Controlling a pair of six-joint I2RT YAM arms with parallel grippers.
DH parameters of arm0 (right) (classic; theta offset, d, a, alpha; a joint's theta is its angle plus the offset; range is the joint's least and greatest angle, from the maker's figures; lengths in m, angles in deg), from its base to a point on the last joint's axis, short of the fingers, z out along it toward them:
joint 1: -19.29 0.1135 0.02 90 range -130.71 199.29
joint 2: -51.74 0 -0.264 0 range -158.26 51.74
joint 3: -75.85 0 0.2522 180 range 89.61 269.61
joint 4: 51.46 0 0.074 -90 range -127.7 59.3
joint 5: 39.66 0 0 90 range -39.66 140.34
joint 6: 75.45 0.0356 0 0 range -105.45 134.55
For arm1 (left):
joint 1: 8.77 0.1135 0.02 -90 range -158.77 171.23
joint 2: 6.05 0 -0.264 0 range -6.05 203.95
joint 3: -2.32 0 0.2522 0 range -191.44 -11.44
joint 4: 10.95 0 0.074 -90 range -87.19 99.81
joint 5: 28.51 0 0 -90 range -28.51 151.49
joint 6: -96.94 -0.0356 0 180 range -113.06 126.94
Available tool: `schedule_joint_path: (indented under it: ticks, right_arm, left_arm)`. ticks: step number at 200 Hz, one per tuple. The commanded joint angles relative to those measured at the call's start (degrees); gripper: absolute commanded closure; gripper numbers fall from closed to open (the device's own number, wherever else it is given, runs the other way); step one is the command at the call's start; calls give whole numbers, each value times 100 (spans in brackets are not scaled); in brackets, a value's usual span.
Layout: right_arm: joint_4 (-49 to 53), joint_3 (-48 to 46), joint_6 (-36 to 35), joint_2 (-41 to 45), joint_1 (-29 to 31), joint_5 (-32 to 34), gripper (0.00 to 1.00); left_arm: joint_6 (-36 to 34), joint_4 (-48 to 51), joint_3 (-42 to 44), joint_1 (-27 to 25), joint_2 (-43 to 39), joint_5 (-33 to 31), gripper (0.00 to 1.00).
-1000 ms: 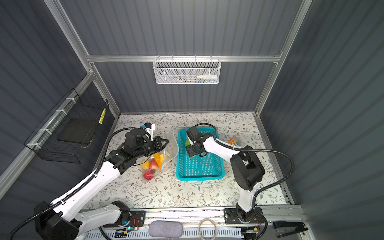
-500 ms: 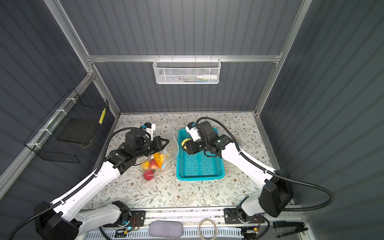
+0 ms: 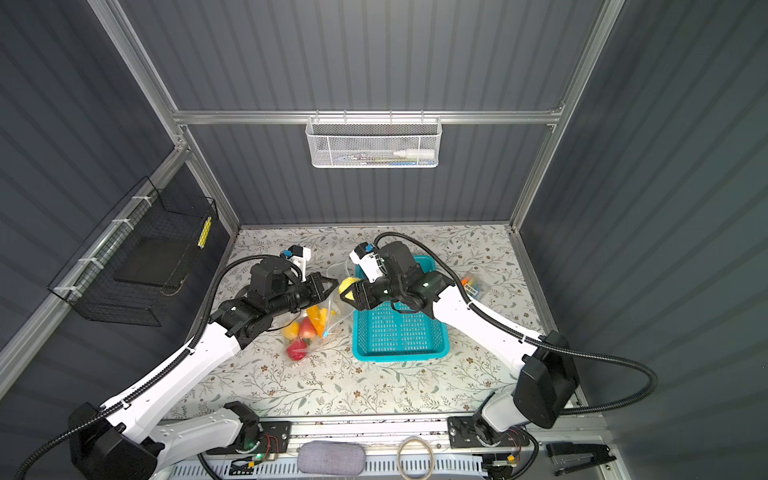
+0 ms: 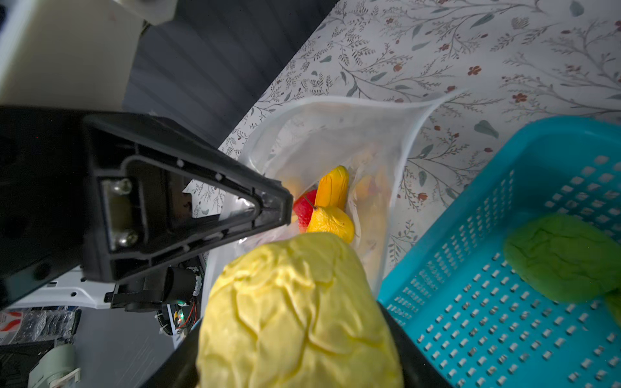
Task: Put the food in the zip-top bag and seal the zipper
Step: 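Carry the pale yellow fruit with the right gripper to the bag opening, then open the right gripper to drop the pale yellow fruit into the bag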
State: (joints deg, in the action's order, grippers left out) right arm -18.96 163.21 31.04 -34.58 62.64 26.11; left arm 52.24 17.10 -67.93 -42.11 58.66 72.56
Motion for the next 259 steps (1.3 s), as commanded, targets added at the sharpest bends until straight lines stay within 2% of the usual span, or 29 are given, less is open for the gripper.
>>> schedule_joint_path:
  ticks: [1,50,55,84,121,151,203,234,259]
  right_arm:
    - [-14,282,-32,-174,117,80,39]
    - [123,632,79,-658,227,436,38]
    - [150,660,114,-712,226,675,38]
    - [323,834,248,-957,226,959,36]
    - [568,902,291,-1044,226,1049,22]
    - [550,859,294,-951,227,1060,15]
    - [473,751,310,-623,222,1120,11]
    - [472,575,243,-220,192,1444,1]
    - [558,339,176,170,80,1746,1]
  left_arm:
    - [14,90,-91,-32,-109,81,100]
    - [13,113,-82,-33,-118,120,100]
    - [6,118,-82,-31,-122,123,100]
    - [-3,130,-55,-32,-171,112,100]
    - [-18,151,-46,-32,-191,97,100]
    - [-12,151,-29,-32,-187,106,100]
    - [6,150,-24,-32,-176,105,100]
    - [14,154,-10,-32,-187,97,100]
    - [38,118,21,-28,-177,85,100]
